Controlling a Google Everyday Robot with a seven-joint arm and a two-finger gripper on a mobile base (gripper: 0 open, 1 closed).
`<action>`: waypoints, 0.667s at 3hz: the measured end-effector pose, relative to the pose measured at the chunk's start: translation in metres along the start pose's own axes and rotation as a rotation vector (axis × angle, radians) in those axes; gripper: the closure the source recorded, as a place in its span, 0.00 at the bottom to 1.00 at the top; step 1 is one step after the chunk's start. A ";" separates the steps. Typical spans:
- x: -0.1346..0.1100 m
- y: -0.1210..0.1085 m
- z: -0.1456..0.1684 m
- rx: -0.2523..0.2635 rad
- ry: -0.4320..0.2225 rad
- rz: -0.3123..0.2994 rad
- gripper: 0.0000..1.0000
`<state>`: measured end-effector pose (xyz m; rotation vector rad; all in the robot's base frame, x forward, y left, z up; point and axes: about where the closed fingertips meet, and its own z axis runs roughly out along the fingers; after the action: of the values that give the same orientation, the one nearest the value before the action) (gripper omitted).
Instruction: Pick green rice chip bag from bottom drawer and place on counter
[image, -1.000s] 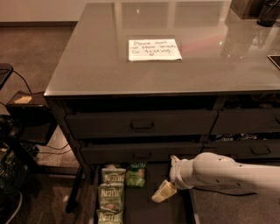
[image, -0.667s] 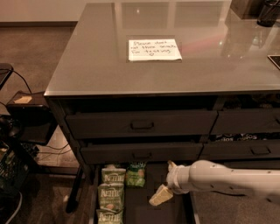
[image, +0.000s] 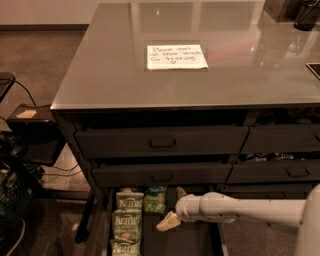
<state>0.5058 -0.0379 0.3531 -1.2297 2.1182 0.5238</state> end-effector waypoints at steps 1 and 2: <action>0.027 0.019 0.062 -0.088 0.004 0.037 0.00; 0.043 0.033 0.080 -0.115 0.006 0.073 0.00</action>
Offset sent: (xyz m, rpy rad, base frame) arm -0.0059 0.0268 -0.0555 0.0364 0.0698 0.0293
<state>0.4869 0.0002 0.2667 -1.2206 2.1709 0.6830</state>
